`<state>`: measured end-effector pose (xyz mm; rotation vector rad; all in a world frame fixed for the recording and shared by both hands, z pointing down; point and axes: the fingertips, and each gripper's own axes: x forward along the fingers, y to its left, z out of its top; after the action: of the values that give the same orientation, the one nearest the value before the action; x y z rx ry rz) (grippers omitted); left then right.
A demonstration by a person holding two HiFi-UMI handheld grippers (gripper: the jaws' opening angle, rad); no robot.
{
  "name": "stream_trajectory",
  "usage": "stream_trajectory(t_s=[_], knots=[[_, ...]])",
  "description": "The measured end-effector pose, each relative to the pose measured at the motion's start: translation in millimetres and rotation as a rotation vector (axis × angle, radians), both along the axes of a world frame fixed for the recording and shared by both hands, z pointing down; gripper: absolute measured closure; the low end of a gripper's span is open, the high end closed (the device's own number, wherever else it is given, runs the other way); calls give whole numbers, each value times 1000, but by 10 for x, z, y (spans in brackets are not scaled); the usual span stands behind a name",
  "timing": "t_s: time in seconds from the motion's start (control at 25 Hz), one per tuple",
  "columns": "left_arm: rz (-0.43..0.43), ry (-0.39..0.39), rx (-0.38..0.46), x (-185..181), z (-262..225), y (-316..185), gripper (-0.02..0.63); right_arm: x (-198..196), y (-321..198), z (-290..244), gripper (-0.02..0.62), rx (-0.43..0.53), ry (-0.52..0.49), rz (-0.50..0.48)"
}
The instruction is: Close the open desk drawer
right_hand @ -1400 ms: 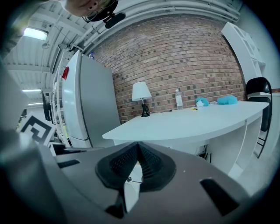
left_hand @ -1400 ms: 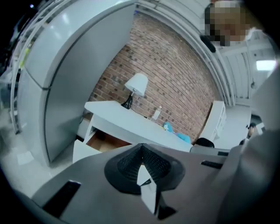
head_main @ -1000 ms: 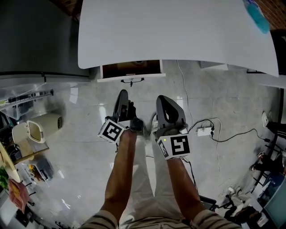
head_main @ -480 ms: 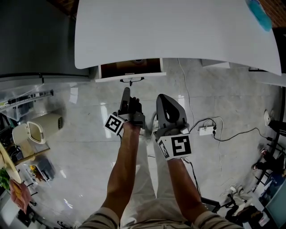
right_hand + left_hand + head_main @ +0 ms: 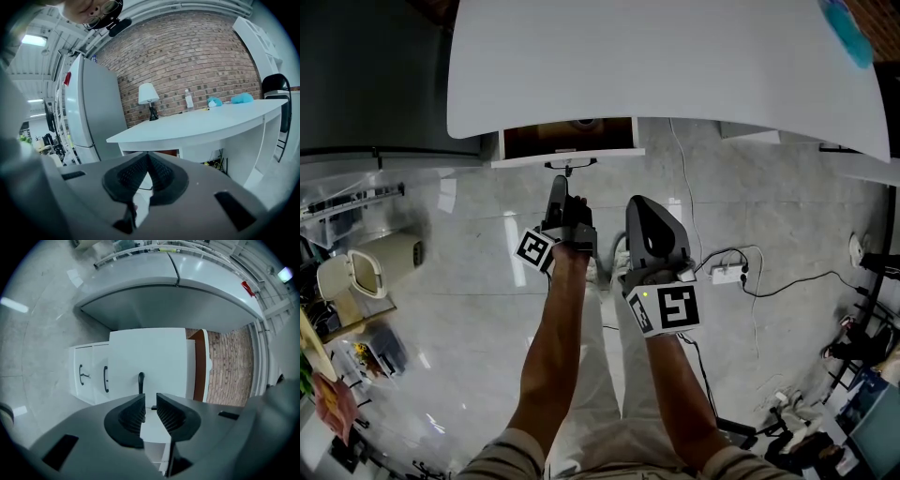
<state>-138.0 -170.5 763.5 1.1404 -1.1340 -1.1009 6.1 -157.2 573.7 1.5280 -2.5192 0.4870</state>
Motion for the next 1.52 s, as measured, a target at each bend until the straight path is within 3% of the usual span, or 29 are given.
stream_trajectory(t_s=[0.36,0.52,1.52], knots=[[-53,58,22,-23,140,-181,534,79,-19,29,583,-6,-1,13],[-58,60,8,-50,230,-164,506,96,-36,57,583,-13,2,15],[-55,47,20,-128,146,-611,534,3,-103,201,583,-49,-5,17]])
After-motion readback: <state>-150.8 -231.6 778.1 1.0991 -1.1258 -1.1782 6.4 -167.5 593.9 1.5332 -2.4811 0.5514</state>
